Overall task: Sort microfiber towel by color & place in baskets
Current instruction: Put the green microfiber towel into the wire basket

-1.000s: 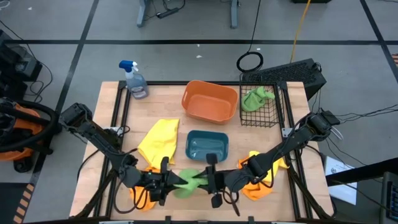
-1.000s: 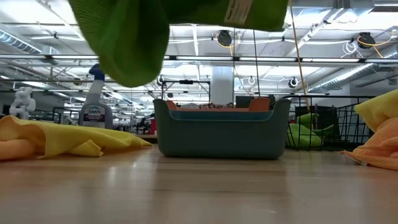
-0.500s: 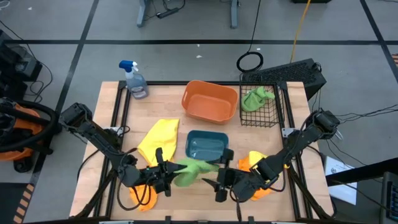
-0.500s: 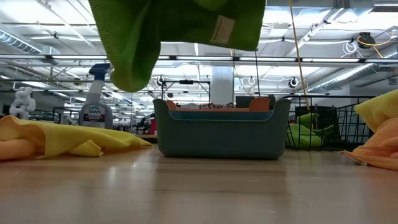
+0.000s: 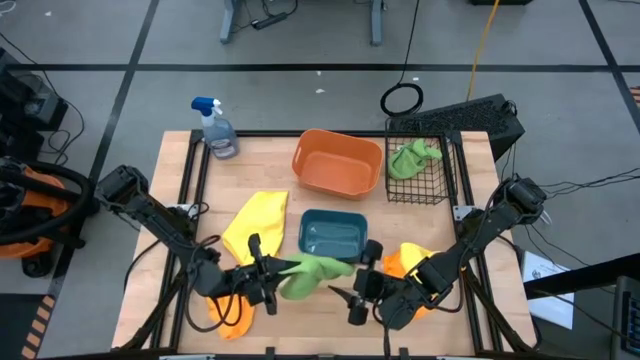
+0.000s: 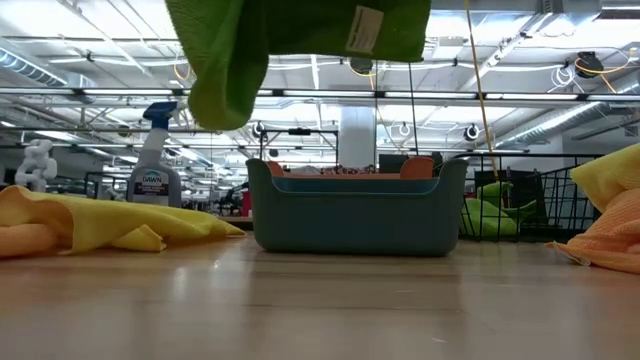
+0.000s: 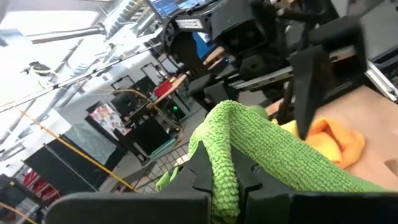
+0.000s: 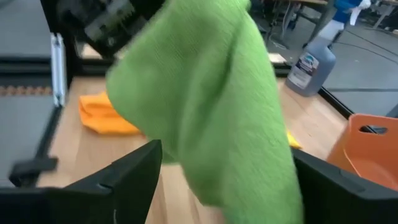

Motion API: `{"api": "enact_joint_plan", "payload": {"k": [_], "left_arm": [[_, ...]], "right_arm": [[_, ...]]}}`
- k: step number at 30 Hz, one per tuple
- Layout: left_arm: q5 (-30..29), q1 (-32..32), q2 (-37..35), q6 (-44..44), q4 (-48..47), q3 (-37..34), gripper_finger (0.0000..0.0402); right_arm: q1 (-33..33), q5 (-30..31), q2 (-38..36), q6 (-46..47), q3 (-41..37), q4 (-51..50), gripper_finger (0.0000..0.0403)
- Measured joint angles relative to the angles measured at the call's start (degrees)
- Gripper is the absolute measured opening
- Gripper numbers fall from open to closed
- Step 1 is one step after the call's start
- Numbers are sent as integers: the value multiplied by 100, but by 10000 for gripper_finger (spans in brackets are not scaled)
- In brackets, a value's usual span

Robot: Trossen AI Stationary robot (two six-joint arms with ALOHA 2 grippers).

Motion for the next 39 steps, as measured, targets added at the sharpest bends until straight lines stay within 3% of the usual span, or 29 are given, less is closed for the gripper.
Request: {"api": "enact_joint_plan", "payload": {"k": [7,13,23,31,35,39], "left_arm": [[44,353,0,-749,199,0,9],[64,647,0,-1453,231,0,9],[94,798,0,-1687,146,0,9],[267,796,0,-1764,128,0,9],[661,796,0,-1925,132,0,9],[718,770,0,-1934,128,0,9]], "right_arm": [[-161,4,23,70,0,806,298],[-406,-18,26,544,0,909,298],[-791,-44,468,-87,0,1911,298],[-966,-178,483,-300,0,2013,295],[-1051,-190,483,-308,0,1938,266],[-1073,-190,483,-374,0,1731,195]]}}
